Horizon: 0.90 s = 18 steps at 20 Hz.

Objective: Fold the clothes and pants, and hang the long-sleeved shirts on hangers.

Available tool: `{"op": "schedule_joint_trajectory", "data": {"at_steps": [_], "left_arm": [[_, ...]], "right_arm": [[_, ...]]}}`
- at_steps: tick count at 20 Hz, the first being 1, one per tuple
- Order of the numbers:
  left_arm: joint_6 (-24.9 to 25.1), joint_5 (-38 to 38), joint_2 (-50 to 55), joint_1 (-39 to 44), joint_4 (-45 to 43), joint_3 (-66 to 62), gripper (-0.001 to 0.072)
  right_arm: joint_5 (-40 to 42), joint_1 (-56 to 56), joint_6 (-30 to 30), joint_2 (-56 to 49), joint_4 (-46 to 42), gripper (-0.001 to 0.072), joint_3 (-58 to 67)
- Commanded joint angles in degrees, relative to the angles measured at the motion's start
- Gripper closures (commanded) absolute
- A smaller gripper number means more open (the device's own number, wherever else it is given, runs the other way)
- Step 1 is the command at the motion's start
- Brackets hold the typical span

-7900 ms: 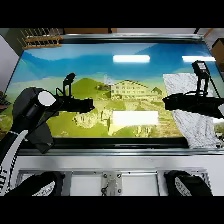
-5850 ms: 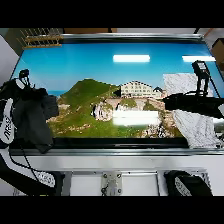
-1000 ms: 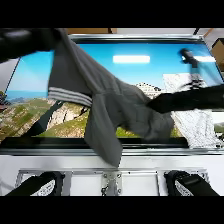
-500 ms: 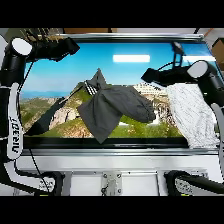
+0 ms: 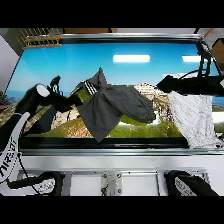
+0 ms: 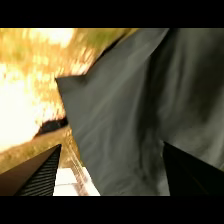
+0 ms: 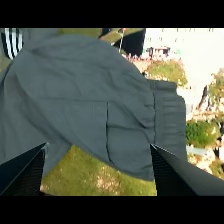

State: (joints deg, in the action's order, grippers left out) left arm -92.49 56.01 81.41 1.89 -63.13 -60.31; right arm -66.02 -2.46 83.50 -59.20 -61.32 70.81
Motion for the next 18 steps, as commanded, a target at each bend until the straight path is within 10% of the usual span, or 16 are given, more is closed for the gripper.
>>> {"op": "schedule_joint_trajectory", "data": {"at_steps": [1, 7, 8, 10, 11, 18], "left_arm": [[-0.9, -7.7, 1.1, 1.1, 6.5, 10.3, 0.0039], [-0.9, -8.1, 9.9, 4.0, 7.1, 2.6, 0.0041], [-1.0, -8.1, 10.8, 3.8, 7.1, 1.1, 0.0152], [-0.9, -7.7, 12.6, 2.5, 7.2, -2.1, 0.0615], [-0.7, -7.4, 12.8, 1.3, 7.1, -4.0, 0.0703], [3.2, 0.2, 12.8, -8.5, -1.6, -25.0, 0.0704]], "right_arm": [[-1.4, 0.2, -0.4, 4.3, 0.8, 0.0020, -3.8], [-2.5, 0.2, -0.4, 4.9, 3.1, 0.0020, -4.0], [-2.6, 0.2, -0.4, 4.9, 3.5, 0.0020, -4.0], [-3.1, 0.2, -0.4, 4.9, 3.5, 0.0020, -4.0], [-3.2, 0.2, -0.4, 4.9, 3.5, 0.0020, -4.1], [-3.3, 0.2, -0.4, 4.9, 3.5, 0.0020, -4.3]]}}
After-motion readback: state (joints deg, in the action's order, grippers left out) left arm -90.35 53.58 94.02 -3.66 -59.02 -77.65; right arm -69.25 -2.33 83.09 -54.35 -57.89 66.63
